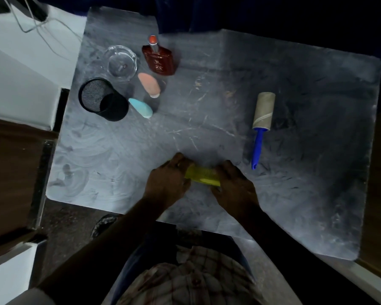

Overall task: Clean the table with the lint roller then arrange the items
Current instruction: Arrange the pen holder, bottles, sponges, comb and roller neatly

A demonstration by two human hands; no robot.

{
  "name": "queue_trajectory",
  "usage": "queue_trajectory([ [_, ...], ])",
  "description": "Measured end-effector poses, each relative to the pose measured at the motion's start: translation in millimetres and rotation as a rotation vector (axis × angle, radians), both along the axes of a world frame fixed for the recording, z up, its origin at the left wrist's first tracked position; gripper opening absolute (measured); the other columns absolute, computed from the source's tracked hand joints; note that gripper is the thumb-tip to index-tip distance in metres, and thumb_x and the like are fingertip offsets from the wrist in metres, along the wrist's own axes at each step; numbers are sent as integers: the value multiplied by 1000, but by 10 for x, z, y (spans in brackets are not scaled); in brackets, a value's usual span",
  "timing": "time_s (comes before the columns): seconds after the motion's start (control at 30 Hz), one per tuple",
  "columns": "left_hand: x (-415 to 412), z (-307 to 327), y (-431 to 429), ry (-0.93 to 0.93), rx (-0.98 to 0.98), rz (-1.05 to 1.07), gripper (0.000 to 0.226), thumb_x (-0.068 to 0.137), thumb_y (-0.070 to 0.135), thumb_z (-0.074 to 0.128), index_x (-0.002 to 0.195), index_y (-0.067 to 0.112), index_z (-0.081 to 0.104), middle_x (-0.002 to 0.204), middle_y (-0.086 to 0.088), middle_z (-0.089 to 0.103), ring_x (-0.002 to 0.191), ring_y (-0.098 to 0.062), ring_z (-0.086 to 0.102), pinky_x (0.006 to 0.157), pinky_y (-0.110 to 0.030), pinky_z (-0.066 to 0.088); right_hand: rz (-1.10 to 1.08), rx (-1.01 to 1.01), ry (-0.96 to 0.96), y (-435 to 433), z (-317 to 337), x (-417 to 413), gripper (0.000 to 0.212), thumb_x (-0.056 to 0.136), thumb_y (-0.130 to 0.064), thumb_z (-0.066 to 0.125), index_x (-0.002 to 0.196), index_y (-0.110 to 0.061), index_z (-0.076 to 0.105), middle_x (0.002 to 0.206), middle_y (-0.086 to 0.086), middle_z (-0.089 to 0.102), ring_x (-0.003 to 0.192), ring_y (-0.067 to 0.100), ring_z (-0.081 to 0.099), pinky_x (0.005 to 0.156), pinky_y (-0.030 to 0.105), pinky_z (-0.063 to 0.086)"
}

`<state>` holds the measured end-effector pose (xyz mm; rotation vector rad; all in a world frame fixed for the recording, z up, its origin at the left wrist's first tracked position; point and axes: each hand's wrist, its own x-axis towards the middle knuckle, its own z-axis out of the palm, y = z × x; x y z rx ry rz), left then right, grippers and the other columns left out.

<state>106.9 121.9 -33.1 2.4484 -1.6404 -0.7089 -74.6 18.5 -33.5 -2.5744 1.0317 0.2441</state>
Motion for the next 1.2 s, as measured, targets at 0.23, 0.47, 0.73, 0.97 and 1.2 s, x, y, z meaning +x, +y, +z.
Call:
queue_trajectory([
  [0.23, 66, 93, -103, -114, -57, -107, 36, 80, 33, 76, 113, 17, 72, 118, -6, 72, 113, -34, 67, 78, -43, 56, 41, -67, 60, -87, 54, 45, 34, 82, -29, 69, 115, -24, 63, 125, -1, 60, 99, 23, 67, 62, 36, 58],
  [0.47, 223, 84, 8, 651, -234, 454, 9, 91, 21, 81, 92, 19, 72, 90, 0, 79, 84, -21, 77, 78, -36, 61, 33, -55, 4, -659, 471, 490, 17, 87, -34, 65, 99, -23, 60, 110, 1, 61, 90, 29, 71, 66, 38, 54],
  [0.73, 525, 146, -380, 1107, -504, 984, 8, 96, 3, 75, 103, 7, 75, 93, -9, 77, 84, -13, 71, 70, -26, 58, -278, 361, -317, -1428, 425, 1395, 40, 77, -25, 83, 111, -19, 62, 114, 8, 67, 102, 25, 65, 87, 39, 54],
  [0.97, 544, 3, -577, 1223, -537, 1272, 21, 100, 16, 74, 118, 4, 73, 93, -2, 79, 81, -22, 71, 60, -30, 60, -515, 621, -429, -1614, 107, 2047, 33, 80, -8, 82, 103, -15, 59, 74, 0, 66, 46, 11, 59, 38, 24, 48],
  [1.2, 565, -198, -530, 692, -544, 897, 45, 84, 10, 88, 124, 9, 67, 117, -7, 75, 104, -24, 74, 88, -45, 65, -478, 574, -385, -1713, -55, 2389, 28, 81, 0, 78, 103, -11, 64, 102, 26, 72, 79, 37, 74, 64, 46, 63],
])
